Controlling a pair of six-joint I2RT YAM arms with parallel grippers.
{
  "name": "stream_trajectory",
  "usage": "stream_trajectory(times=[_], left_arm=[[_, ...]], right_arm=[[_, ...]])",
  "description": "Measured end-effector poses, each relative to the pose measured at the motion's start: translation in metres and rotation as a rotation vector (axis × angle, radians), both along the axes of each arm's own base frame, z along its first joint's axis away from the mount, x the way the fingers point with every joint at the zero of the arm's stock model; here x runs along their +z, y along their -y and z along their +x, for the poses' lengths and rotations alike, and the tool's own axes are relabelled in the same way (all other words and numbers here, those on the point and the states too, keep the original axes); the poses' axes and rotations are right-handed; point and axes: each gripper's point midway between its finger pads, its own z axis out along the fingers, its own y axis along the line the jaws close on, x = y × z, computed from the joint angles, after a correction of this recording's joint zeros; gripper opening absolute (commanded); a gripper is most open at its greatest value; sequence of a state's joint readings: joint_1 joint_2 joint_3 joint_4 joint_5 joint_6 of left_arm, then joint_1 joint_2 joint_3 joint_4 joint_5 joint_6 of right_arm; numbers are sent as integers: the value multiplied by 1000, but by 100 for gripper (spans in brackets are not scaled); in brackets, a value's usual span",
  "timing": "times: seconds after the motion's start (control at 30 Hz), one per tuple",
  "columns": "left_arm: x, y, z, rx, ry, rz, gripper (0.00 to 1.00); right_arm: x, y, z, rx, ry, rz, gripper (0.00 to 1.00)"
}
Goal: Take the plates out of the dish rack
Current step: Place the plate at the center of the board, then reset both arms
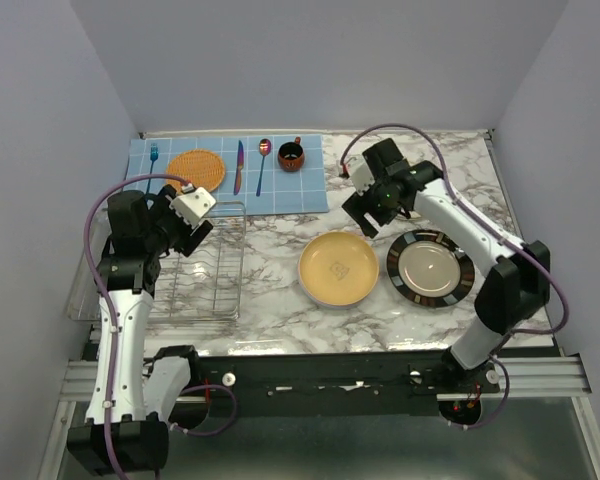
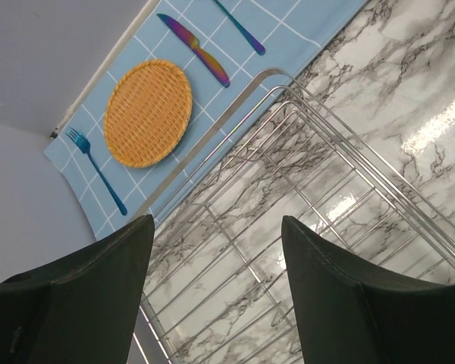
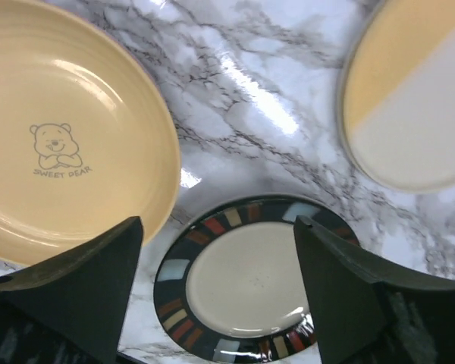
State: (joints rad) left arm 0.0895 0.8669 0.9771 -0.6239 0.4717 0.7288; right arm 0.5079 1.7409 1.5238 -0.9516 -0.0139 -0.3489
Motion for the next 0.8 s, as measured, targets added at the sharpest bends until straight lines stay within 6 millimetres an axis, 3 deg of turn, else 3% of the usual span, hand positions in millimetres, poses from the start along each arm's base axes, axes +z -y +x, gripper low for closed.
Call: stream_trajectory(times=[0.07, 0.13, 0.27, 0.43, 0.63, 0.8], left_arm=[[-4, -2, 2, 39, -4, -35, 99], [-8, -6, 6, 96, -10, -70, 99], [-13, -15, 14, 202, -17, -127, 99], [-5, -31, 29, 350, 9, -198, 99], [3, -41, 47, 472, 29, -294, 99], [19, -41, 65, 507, 38, -366, 99]], right_arm=[[30, 5, 6, -26, 104, 19, 100], [65, 11, 12, -64, 233, 47, 100], [113, 29, 18, -146, 435, 68, 100], [139, 60, 23, -269, 594, 41, 100], [153, 111, 23, -443, 699, 27, 100], [177, 160, 18, -595, 816, 50, 100]])
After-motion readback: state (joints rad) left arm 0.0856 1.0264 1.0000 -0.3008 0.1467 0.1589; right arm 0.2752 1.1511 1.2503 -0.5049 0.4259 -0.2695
